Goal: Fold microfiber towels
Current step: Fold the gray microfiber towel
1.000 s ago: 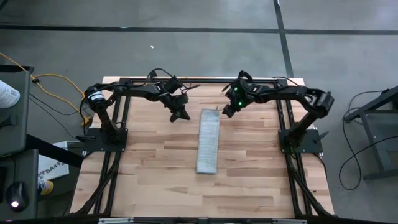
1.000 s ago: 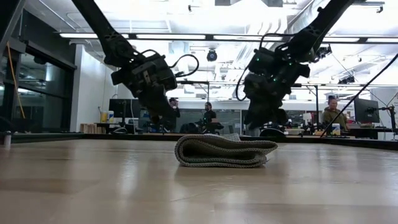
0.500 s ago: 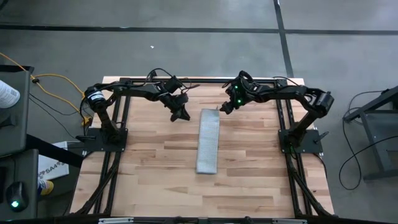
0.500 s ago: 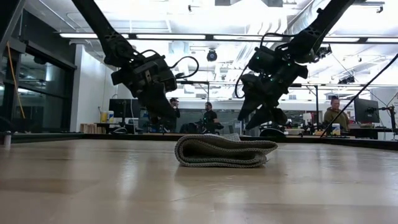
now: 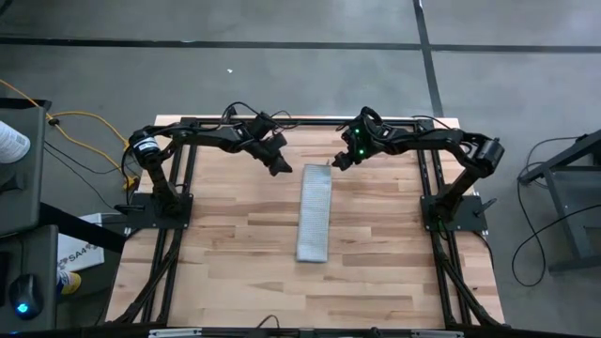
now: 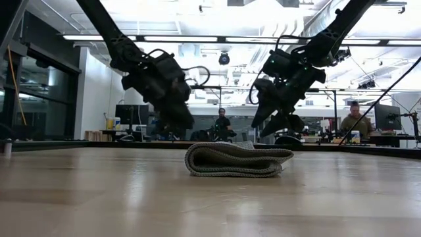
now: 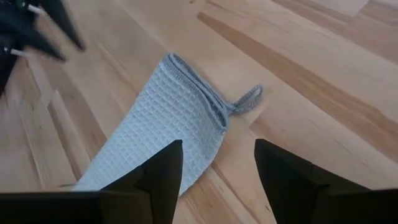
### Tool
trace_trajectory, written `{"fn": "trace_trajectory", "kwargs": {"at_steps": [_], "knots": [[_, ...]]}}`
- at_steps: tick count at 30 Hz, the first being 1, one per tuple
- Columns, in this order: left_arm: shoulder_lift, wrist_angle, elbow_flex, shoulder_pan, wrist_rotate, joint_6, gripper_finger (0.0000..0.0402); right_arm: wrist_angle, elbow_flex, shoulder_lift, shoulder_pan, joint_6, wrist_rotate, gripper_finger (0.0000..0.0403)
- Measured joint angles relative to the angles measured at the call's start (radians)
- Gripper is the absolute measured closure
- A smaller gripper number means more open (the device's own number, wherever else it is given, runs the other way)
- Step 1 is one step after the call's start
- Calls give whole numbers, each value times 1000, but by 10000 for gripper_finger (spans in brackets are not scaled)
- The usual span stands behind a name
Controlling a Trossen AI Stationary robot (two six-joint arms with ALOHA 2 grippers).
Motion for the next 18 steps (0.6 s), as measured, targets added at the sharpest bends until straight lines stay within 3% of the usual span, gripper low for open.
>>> {"fn": "trace_trajectory", "kwargs": {"at_steps": [7, 12, 18], "knots": [[10, -36, 19, 0, -208, -72, 320, 1, 0, 0, 9, 15, 30, 209], [115, -46, 156, -7, -197, -99, 320, -5, 0, 0, 9, 17, 33, 209], [209, -337, 344, -55, -177, 55, 320, -25, 0, 0, 23, 9, 21, 209]]}}
